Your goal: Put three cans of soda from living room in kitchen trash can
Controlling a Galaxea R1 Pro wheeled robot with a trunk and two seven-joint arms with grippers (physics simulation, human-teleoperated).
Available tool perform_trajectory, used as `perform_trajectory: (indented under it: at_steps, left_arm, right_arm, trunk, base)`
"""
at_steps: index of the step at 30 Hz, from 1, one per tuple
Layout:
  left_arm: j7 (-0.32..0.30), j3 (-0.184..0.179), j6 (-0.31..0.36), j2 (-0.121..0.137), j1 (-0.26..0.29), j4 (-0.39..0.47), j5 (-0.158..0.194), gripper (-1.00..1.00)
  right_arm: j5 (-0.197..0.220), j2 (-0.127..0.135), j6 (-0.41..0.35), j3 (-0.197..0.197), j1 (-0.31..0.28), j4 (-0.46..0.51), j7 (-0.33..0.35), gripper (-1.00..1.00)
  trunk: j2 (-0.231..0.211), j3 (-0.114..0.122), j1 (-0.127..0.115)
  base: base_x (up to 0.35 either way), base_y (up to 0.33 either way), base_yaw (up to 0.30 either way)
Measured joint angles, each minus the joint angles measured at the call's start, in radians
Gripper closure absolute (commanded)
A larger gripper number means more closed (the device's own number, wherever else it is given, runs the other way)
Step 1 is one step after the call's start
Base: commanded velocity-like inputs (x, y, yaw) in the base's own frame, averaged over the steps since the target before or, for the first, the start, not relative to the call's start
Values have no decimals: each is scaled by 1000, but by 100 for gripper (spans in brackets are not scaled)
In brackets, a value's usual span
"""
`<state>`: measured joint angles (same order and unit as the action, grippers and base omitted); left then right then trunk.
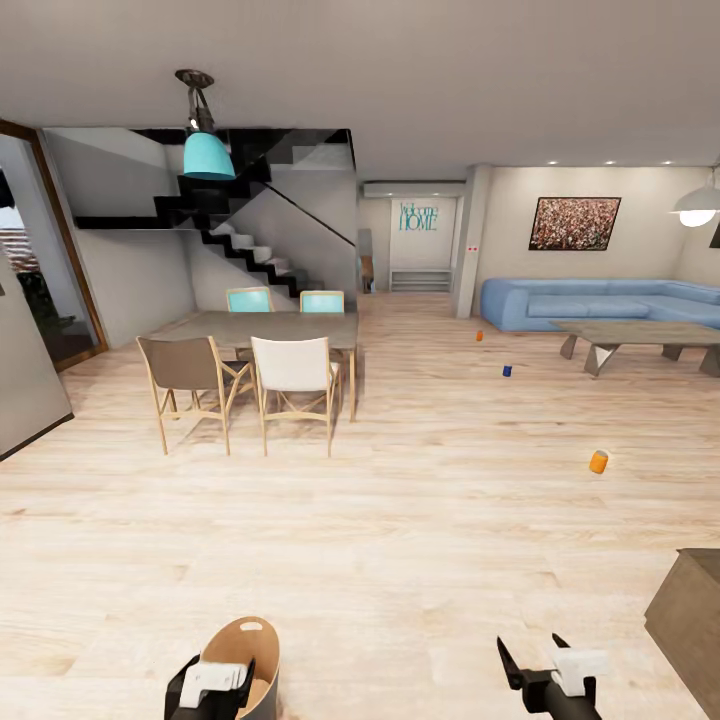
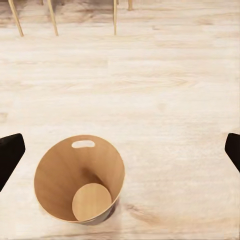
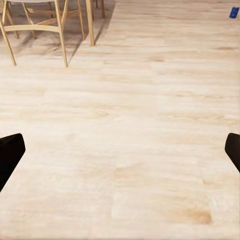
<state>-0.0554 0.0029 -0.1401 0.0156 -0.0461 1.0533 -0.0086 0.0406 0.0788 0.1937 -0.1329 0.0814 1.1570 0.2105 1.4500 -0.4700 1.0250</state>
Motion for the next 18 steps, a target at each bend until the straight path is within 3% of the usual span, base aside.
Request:
perform_trajectory:
  at_steps: [7,13,18]
  left_arm:
    - [0,0,-2,0,0,-13,2,-100]
    - [-7,-3,5,2,3,-18,-3,-100]
    - [-11,-6,83,1,10,-57,-2,-100]
  right_arm:
    - [1,1,5,-6,0,-6,-1,-100]
    - [1,1,6,-8,0,-13,-2,-100]
    - [1,1,6,-7,0,-21,-1,-100]
  trunk:
    - [0,0,0]
    - [0,0,0]
    - [0,0,0]
  base:
    - [6,1,0]
    - [173,57,0]
    - [253,117,0]
